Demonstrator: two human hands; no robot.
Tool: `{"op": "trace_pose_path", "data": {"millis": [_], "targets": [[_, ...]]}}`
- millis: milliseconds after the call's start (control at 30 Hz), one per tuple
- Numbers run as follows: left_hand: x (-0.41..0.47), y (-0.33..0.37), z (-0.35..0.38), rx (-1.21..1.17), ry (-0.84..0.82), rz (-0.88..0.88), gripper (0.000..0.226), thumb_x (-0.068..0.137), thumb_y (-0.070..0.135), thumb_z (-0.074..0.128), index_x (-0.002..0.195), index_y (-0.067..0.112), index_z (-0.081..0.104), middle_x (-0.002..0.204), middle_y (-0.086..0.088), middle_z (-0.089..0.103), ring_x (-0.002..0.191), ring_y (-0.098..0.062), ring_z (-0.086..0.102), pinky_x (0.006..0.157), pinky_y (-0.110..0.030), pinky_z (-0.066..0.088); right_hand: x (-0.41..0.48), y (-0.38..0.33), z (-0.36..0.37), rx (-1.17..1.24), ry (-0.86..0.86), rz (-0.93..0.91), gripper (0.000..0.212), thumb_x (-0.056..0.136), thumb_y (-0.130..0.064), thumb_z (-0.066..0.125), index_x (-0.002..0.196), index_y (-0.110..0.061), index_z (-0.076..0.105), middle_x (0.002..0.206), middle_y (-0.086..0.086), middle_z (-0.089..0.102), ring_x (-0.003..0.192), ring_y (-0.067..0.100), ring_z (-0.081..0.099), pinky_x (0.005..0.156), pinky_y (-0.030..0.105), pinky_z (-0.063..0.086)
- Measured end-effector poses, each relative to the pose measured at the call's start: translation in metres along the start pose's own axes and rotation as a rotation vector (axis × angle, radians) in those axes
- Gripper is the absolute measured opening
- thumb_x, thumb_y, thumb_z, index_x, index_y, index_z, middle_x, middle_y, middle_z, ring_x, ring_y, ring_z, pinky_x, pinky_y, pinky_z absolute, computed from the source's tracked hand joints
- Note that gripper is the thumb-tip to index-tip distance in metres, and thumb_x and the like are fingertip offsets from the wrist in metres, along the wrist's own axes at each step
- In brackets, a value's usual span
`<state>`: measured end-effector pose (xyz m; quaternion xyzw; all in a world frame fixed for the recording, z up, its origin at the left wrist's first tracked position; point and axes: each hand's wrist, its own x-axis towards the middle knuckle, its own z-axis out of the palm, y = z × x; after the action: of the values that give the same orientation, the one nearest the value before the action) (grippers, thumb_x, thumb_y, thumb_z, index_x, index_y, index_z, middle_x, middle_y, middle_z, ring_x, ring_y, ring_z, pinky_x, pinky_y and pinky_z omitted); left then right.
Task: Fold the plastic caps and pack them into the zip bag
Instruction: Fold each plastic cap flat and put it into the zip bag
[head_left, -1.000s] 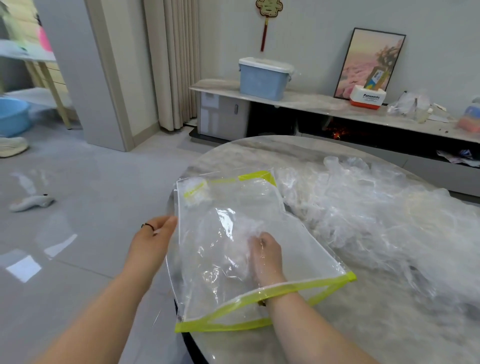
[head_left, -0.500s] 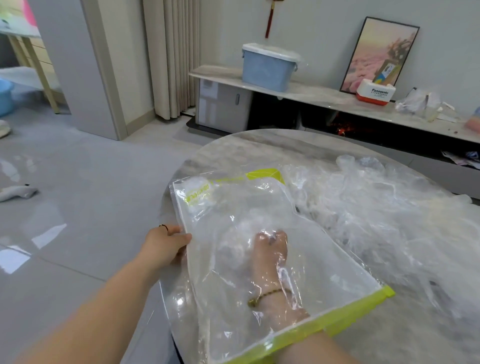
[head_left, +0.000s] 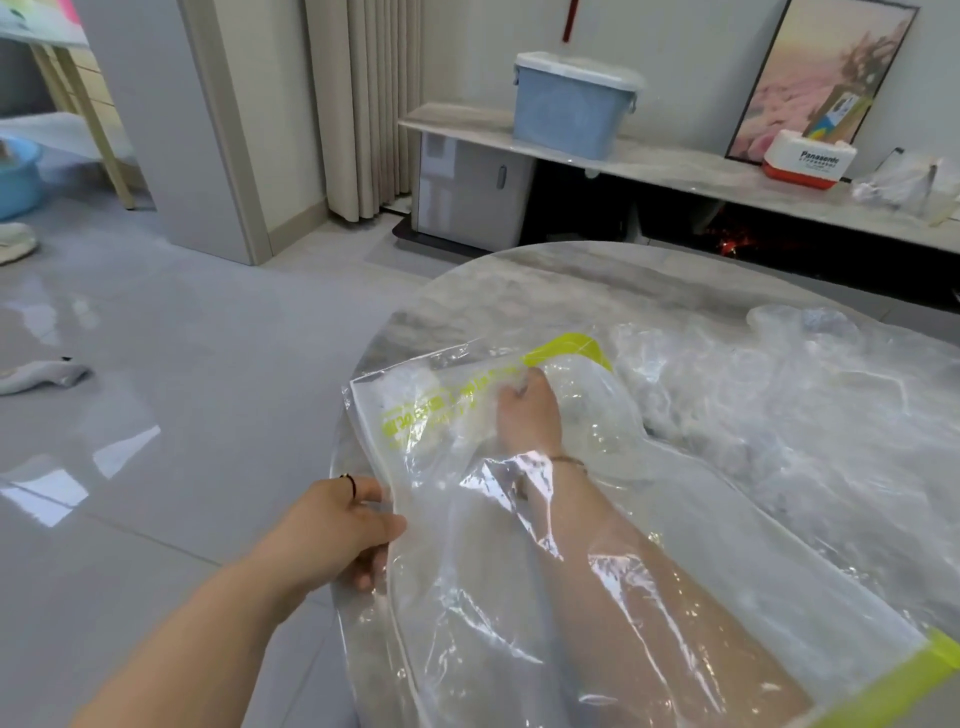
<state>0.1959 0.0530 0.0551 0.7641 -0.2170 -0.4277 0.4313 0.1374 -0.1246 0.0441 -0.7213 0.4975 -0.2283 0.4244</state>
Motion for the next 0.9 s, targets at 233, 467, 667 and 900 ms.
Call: {"op": "trace_pose_path", "data": {"millis": [233,467,667,900], "targets": [[0.003,0.001,0.002,-0.091,0.19,0.021,0.01,0.086,0.01,0.061,0.089,0.017,0.055,0.035,0.003,0.052,0.027,-0.008,0.041,0.032,-0.012,0.034,0.009,-0.01,0.011,-0.05,-0.099,-0.009,0.055,0.087,-0.018,0.059,0.136,-0.009,0.035,0.124,0.014,0.057,0.117,0.027,0.052,0.095,0.034,0.04],[0.005,0.001,0.003,-0.095,0.221,0.045,0.025,0.086,0.005,0.059,0.107,0.016,0.049,0.032,0.005,0.048,0.026,-0.004,0.04,0.033,-0.012,0.037,-0.001,0.004,0.011,0.192,0.107,-0.016,0.029,0.086,-0.019,0.059,0.064,-0.019,0.04,0.064,-0.007,0.043,0.069,0.019,0.045,0.068,0.023,0.031],[0.009,-0.002,0.004,-0.046,0.224,0.04,0.027,0.087,0.007,0.059,0.108,0.017,0.046,0.033,0.005,0.048,0.026,-0.006,0.04,0.039,-0.015,0.04,-0.008,0.005,0.017,-0.421,-0.127,-0.217,0.029,0.093,-0.024,0.046,0.121,-0.021,0.055,0.123,0.005,0.054,0.117,0.023,0.045,0.095,0.028,0.035],[0.017,-0.004,0.013,0.011,0.343,0.07,0.024,0.089,0.009,0.057,0.11,0.017,0.049,0.041,-0.002,0.05,0.04,-0.018,0.043,0.046,-0.025,0.034,-0.007,0.005,0.021,-0.771,-0.06,-0.404,0.049,0.097,-0.024,0.038,0.142,-0.012,0.026,0.146,0.01,0.029,0.133,0.025,0.029,0.107,0.038,0.025]]}}
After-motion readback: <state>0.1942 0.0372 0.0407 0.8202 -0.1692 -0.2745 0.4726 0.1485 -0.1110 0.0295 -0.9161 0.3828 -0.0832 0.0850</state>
